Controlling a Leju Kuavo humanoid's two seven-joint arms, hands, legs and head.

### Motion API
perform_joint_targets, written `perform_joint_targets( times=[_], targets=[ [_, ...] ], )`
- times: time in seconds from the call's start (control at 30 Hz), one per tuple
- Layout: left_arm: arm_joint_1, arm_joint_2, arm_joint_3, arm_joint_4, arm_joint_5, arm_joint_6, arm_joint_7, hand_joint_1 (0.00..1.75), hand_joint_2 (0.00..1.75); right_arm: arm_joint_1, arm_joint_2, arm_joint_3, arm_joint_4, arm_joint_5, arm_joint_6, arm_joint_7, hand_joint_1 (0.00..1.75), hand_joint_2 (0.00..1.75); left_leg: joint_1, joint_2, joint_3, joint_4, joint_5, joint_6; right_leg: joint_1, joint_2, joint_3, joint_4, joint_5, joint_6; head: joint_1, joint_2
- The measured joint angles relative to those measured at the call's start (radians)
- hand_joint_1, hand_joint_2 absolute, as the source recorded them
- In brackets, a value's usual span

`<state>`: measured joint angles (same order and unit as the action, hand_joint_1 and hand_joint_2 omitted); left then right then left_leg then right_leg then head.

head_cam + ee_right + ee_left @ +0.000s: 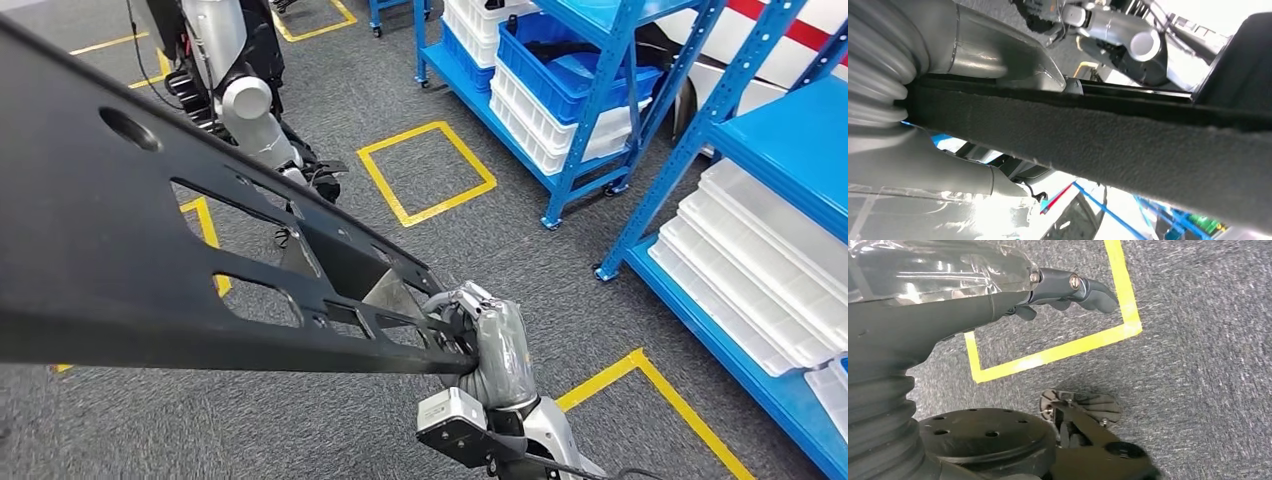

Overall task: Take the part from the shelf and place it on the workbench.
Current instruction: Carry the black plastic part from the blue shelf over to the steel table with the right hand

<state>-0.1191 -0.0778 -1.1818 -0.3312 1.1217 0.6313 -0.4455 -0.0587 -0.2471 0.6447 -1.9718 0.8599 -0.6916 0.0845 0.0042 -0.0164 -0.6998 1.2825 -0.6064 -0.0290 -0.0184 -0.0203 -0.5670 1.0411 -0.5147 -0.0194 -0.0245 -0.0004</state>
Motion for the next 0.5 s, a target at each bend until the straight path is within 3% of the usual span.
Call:
perform_joint_targets(
  times=[0.03,0.07,0.13,0.2,0.23,0.3,0.37,0.43,0.5],
  targets=[
    [0.001,0.0,0.0,0.0,0.0,-0.001,0.0,0.0,1.75,0.001,0.0,0.0,0.0,0.0,0.0,0.0,1.75,1.75,0.001,0.002,-0.014,0.025,-0.001,-0.001,0.001,-0.007,0.001,0.0,-0.001,-0.001,0.0,0.0],
    [0.002,0.0,0.0,0.0,0.0,-0.002,0.0,0.0,1.75,0.002,0.0,0.0,0.0,0.001,0.0,0.0,1.75,1.75,0.002,0.005,-0.009,0.013,0.016,0.0,0.001,-0.014,0.003,0.0,-0.003,0.0,0.0,0.0],
    [0.002,0.0,0.0,0.0,-0.001,-0.003,0.001,0.0,1.75,0.002,0.0,0.0,0.0,0.001,0.0,0.0,1.75,1.75,0.001,0.021,0.048,-0.107,0.081,0.007,0.001,-0.025,0.009,0.0,-0.008,0.003,0.0,0.0],
    [0.0,0.0,0.0,0.0,-0.001,-0.004,0.001,0.0,1.75,0.002,0.001,0.0,0.0,0.001,0.0,-0.001,1.75,1.75,-0.005,0.043,0.098,-0.218,0.12,0.017,0.004,-0.034,0.015,0.0,-0.012,0.01,0.001,0.0],
    [0.0,0.0,0.0,0.0,-0.001,-0.005,0.001,0.0,1.75,0.002,0.001,0.0,0.0,0.001,0.0,-0.001,1.75,1.75,-0.009,0.049,0.107,-0.242,0.124,0.021,0.005,-0.038,0.016,-0.001,-0.014,0.014,0.001,0.0],
    [0.001,0.0,0.0,0.0,-0.001,-0.007,0.001,0.0,1.75,0.002,0.001,0.0,0.0,0.001,0.0,-0.002,1.75,1.75,-0.012,0.041,0.107,-0.251,0.125,0.031,0.005,-0.047,0.021,-0.007,-0.015,0.023,0.001,0.0],
    [0.001,0.0,0.0,0.0,-0.001,-0.007,0.002,0.0,1.75,0.002,0.001,0.0,0.0,0.002,0.0,-0.002,1.75,1.75,-0.008,0.031,0.113,-0.264,0.132,0.043,0.003,-0.035,0.02,0.009,-0.032,0.032,0.003,0.0],
    [0.0,0.0,0.0,0.0,-0.001,-0.008,0.002,0.0,1.75,0.002,0.001,0.0,0.0,0.002,0.0,-0.002,1.75,1.75,-0.004,0.022,0.119,-0.275,0.137,0.054,0.002,-0.004,-0.016,0.095,-0.085,0.034,0.01,0.0],
    [-0.001,0.0,0.0,0.0,-0.001,-0.009,0.002,0.0,1.75,0.005,0.001,0.0,0.0,0.002,0.0,-0.002,1.75,1.75,-0.006,0.011,0.119,-0.275,0.137,0.058,0.003,0.013,-0.08,0.222,-0.14,0.035,0.017,0.0]
  ],
)
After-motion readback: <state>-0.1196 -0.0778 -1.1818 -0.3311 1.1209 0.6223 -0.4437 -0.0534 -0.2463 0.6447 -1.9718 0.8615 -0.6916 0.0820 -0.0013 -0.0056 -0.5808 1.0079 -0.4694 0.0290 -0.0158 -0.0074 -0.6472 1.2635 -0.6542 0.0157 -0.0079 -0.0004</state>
